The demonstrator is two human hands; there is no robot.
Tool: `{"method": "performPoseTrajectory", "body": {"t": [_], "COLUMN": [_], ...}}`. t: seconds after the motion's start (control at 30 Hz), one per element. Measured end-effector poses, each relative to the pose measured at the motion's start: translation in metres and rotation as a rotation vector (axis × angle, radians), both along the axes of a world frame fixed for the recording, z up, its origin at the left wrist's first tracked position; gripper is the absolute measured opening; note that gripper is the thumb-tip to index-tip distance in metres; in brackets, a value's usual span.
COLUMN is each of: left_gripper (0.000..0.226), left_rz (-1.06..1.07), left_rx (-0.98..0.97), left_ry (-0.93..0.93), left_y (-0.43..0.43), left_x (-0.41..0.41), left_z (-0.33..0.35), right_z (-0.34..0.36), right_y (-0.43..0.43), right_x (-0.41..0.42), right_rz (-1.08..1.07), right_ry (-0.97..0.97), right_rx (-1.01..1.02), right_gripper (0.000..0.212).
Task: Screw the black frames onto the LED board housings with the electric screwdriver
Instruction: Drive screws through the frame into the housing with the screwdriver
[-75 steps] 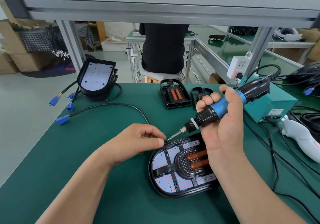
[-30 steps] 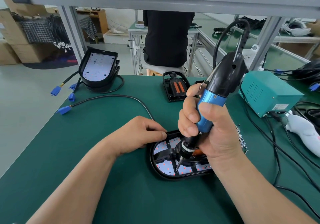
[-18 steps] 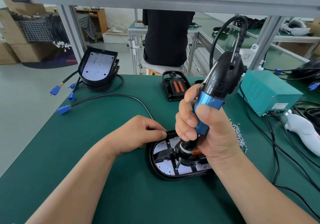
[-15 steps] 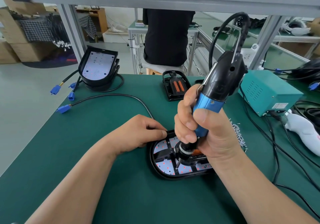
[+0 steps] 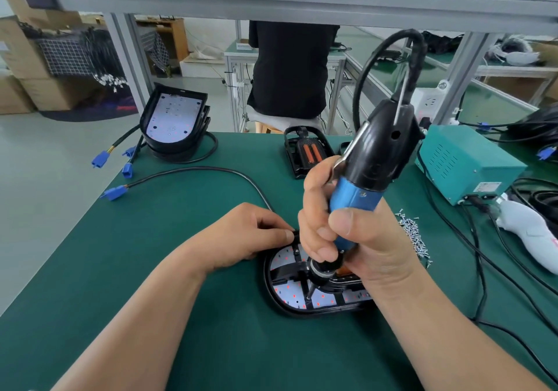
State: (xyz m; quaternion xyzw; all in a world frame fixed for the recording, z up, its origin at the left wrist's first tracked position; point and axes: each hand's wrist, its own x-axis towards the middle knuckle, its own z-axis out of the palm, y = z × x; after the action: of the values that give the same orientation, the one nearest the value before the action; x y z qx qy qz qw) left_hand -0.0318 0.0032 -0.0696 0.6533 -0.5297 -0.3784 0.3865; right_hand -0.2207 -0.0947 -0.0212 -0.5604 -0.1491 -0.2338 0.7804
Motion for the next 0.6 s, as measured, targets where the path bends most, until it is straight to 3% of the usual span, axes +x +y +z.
{"method": "performPoseTrajectory", "body": {"t": [0.07,0.2,0.33,0.43,0.6], "left_gripper": [0.011,0.036,0.02,0.037,0.046], "left_rz": [0.013,0.031,0.115,0.222,0.196], "left_rx": [-0.002,0.022,-0.016,-0.026,-0.057], "left_ry": [0.021,0.119,0.339,0.507,0.875], "left_y": [-0.001,-0.002,-0.003,-0.007,-0.003], "left_x": [0.001,0.003,0.005,0.004,0.007], "left_z": [-0.001,-0.004,-0.007,-0.005,-0.003], "right_z": [-0.003,-0.005,-0.004,-0.002,-0.001], "right_y": [-0.004,-0.015,-0.023,-0.027,-0.032], "right_x": [0.001,0.003,0.002,0.001,0.0], "right_rz": [-0.054,-0.171,-0.318,-0.421,-0.519], "right_ry": [-0.008,-0.086,-0.147,-0.152,-0.136], "right_rx": [0.074,0.232,0.334,0.403,0.488], "right_gripper": [0.045,0.046,0.031,0.024,0.019]}}
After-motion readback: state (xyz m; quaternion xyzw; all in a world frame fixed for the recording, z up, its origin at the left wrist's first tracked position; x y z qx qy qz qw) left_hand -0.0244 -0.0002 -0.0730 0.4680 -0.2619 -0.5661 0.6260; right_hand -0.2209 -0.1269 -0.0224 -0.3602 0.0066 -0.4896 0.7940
